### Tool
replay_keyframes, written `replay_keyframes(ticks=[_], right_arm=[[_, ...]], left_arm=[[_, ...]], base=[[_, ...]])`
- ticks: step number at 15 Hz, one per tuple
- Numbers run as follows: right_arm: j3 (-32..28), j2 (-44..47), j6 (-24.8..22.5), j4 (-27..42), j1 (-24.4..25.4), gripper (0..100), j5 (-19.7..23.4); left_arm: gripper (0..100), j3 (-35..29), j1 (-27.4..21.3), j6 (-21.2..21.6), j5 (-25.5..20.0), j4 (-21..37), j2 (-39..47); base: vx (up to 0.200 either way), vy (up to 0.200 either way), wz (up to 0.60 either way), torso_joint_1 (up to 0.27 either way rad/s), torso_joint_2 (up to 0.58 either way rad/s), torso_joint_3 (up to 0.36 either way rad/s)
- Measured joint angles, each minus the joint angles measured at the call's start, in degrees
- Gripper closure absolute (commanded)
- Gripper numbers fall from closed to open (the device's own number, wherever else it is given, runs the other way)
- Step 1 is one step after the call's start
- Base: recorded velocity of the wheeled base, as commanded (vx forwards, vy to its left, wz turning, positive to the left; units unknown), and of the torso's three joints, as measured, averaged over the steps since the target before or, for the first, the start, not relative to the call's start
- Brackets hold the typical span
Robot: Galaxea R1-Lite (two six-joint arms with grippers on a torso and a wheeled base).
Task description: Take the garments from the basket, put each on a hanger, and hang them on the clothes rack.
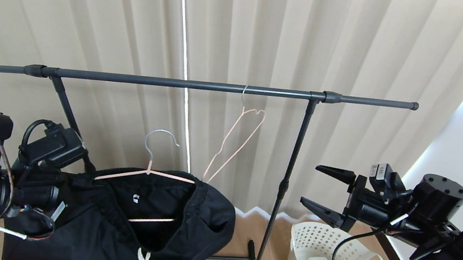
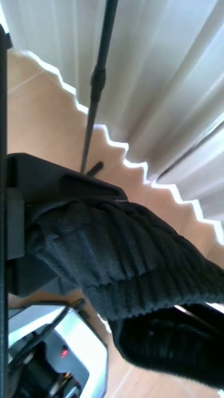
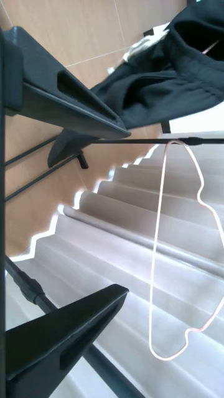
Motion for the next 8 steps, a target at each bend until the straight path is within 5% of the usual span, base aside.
replay_keyframes(ticks=[4,8], right_arm=[[-0.09,0.2,-0.02,0.0,0.09,0,-0.04],[-0.17,0.23,-0.02,-0.02,0.04,0,-0.04]], left_arm=[[100,-0.09,-3.39,0.71,9.5,-1.67,4.47],[100,0.24,-6.51,0.49,19.35,-12.08,10.81]], base=[[0.0,0.0,0.0,0.0,0.0,0.0],[0.0,0.0,0.0,0.0,0.0,0.0]])
